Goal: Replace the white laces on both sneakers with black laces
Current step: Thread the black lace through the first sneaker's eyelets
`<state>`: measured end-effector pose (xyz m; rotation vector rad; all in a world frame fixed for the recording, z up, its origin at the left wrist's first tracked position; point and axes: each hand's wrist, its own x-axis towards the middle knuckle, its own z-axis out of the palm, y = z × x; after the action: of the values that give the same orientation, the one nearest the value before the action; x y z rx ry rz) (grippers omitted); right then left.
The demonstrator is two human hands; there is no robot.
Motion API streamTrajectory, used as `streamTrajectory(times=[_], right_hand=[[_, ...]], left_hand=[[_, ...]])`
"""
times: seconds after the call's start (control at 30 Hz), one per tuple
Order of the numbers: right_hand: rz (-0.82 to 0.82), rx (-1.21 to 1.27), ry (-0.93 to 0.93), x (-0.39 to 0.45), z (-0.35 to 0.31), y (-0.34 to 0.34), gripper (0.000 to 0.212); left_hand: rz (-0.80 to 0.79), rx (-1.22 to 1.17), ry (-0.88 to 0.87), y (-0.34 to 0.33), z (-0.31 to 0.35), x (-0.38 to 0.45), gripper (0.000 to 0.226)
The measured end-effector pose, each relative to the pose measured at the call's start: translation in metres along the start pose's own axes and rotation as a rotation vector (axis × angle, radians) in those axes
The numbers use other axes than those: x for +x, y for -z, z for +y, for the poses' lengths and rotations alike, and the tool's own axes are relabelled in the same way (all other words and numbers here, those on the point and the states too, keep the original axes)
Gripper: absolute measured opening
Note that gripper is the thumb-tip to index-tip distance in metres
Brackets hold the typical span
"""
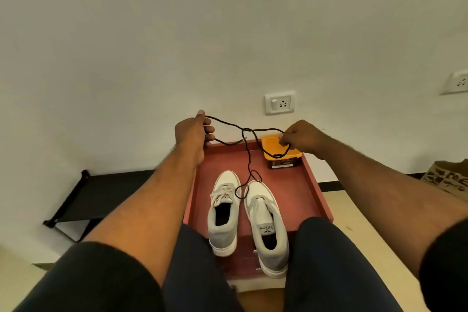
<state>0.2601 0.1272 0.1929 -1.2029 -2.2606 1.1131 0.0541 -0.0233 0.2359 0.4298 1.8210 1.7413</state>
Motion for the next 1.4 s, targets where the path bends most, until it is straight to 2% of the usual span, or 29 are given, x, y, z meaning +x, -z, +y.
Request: streamTrajectory(times=[0.07, 0.13, 0.17, 0.2, 0.27, 0.33, 0.37, 0.47, 0.53, 0.6, 0.73, 0.8, 0.87, 0.93, 1.0, 1.07, 1.13, 1.2, 1.23, 1.3, 1.33, 1.4], right_hand=[[-0.012, 0.085, 0.087, -0.008, -0.008, -0.004, 0.033], [-0.035, 0.105, 0.153, -0.013, -0.017, -0.010, 0.038], [-0.048, 0.093, 0.175, -0.015, -0.021, -0.015, 0.041], [-0.063, 0.077, 0.204, -0.017, -0.025, -0.019, 0.042], [-0.099, 0.040, 0.252, -0.017, -0.029, -0.029, 0.042], [-0.151, 0.010, 0.275, -0.017, -0.034, -0.033, 0.035], [-0.176, 0.000, 0.276, -0.017, -0.035, -0.033, 0.030], [-0.231, 0.005, 0.244, -0.016, -0.031, -0.025, 0.023], [-0.253, 0.030, 0.217, -0.018, -0.026, -0.019, 0.024], [-0.266, 0.052, 0.189, -0.019, -0.021, -0.013, 0.025], [-0.197, 0.076, 0.115, -0.019, 0.000, 0.009, 0.033], [-0.153, 0.075, 0.094, -0.020, 0.013, 0.023, 0.030], [-0.139, 0.078, 0.094, -0.021, 0.021, 0.032, 0.028], [-0.152, 0.060, 0.105, -0.023, 0.020, 0.033, 0.026], [-0.184, 0.043, 0.130, -0.023, 0.010, 0.026, 0.026], [-0.218, 0.025, 0.165, -0.024, -0.003, 0.013, 0.028], [-0.245, -0.004, 0.199, -0.024, -0.013, 0.000, 0.028], [-0.273, -0.024, 0.216, -0.023, -0.018, -0.010, 0.025], [-0.284, -0.031, 0.219, -0.023, -0.018, -0.012, 0.024], [-0.285, -0.031, 0.209, -0.024, -0.014, -0.013, 0.021], [-0.275, -0.022, 0.197, -0.024, -0.008, -0.010, 0.022], [-0.236, 0.012, 0.165, -0.025, 0.007, -0.001, 0.027]], left_hand=[[0.073, 0.054, 0.026, -0.001, -0.002, 0.004, 0.038], [0.246, 0.153, 0.090, -0.003, -0.006, 0.006, 0.070], [0.286, 0.172, 0.068, -0.007, -0.008, 0.004, 0.076], [0.244, 0.186, 0.005, -0.012, -0.013, 0.000, 0.075], [-0.040, 0.270, -0.092, -0.027, -0.030, -0.009, 0.068], [-0.355, 0.352, -0.061, -0.037, -0.044, -0.021, 0.066], [-0.458, 0.377, -0.029, -0.039, -0.048, -0.025, 0.059], [-0.569, 0.348, 0.001, -0.034, -0.054, -0.024, 0.023], [-0.566, 0.342, -0.017, -0.030, -0.055, -0.020, 0.011], [-0.454, 0.326, -0.071, -0.029, -0.050, -0.016, 0.006], [-0.040, 0.203, -0.208, -0.003, -0.028, 0.022, 0.023], [0.201, 0.194, -0.254, 0.025, -0.016, 0.048, 0.019], [0.406, 0.265, -0.256, 0.054, -0.008, 0.069, 0.015], [0.470, 0.484, -0.209, 0.069, -0.009, 0.076, 0.027], [0.277, 0.590, -0.185, 0.063, -0.019, 0.068, 0.057], [-0.046, 0.567, -0.195, 0.036, -0.035, 0.042, 0.069], [-0.367, 0.437, -0.167, 0.002, -0.051, 0.010, 0.062], [-0.586, 0.346, -0.103, -0.024, -0.065, -0.014, 0.043], [-0.637, 0.341, -0.107, -0.032, -0.072, -0.021, 0.031], [-0.602, 0.322, -0.135, -0.038, -0.080, -0.019, 0.011], [-0.529, 0.296, -0.146, -0.037, -0.082, -0.011, 0.004], [-0.261, 0.174, -0.127, -0.029, -0.079, 0.009, 0.002]])
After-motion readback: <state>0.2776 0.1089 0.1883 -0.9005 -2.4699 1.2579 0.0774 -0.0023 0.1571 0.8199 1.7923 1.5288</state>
